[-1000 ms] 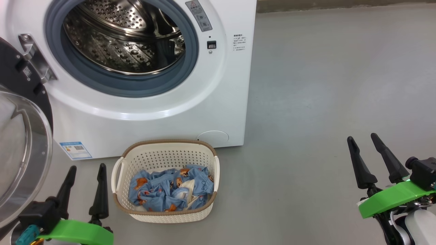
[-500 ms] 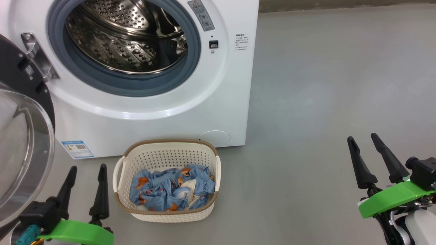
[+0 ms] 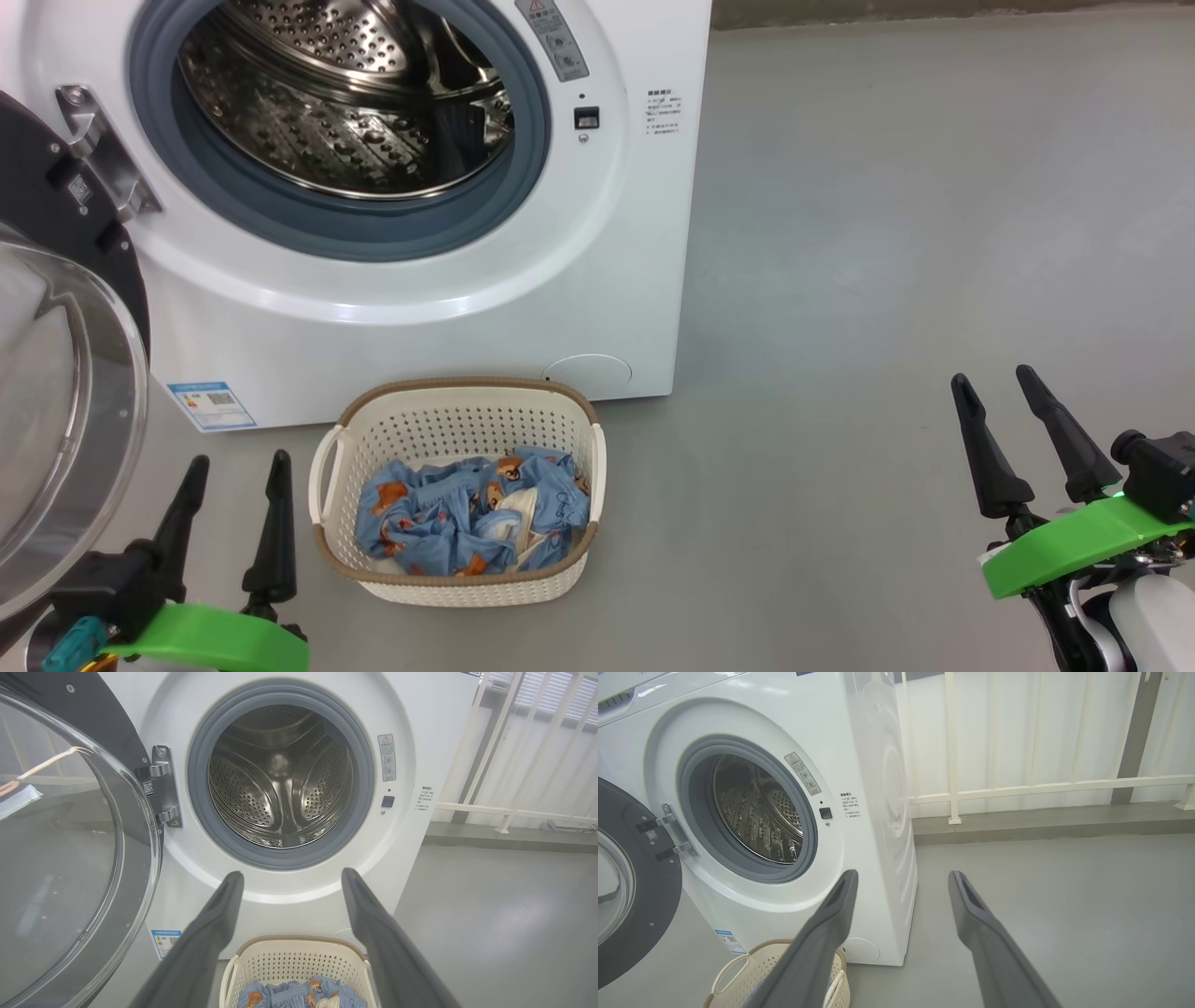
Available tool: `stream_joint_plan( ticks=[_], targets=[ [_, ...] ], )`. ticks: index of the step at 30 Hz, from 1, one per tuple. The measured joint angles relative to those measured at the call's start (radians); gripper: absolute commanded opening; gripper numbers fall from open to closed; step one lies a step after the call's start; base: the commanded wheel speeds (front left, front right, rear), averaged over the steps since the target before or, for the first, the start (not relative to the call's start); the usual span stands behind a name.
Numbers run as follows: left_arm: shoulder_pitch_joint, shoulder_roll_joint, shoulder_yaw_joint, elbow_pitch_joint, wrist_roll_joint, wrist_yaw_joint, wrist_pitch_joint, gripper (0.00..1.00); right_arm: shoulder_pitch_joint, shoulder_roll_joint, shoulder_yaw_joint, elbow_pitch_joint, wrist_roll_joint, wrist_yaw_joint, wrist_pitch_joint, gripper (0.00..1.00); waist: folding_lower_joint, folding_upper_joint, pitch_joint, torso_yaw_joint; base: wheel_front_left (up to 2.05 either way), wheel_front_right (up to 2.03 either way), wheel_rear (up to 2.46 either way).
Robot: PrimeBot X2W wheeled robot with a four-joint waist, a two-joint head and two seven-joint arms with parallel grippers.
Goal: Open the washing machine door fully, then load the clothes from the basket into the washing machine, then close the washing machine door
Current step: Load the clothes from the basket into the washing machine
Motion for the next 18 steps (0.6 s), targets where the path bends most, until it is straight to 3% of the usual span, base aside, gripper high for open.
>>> stream_joint_plan(
  ticks=[18],
  targets=[
    [0.0,0.003,-0.007,-0.001,-0.007,0.007,0.0,1.0,0.0,0.002,-0.004,-0.003,0.0,0.0,0.0,1.0,0.0,0.0,0.012,0.005,0.0,0.0,0.0]
  ],
)
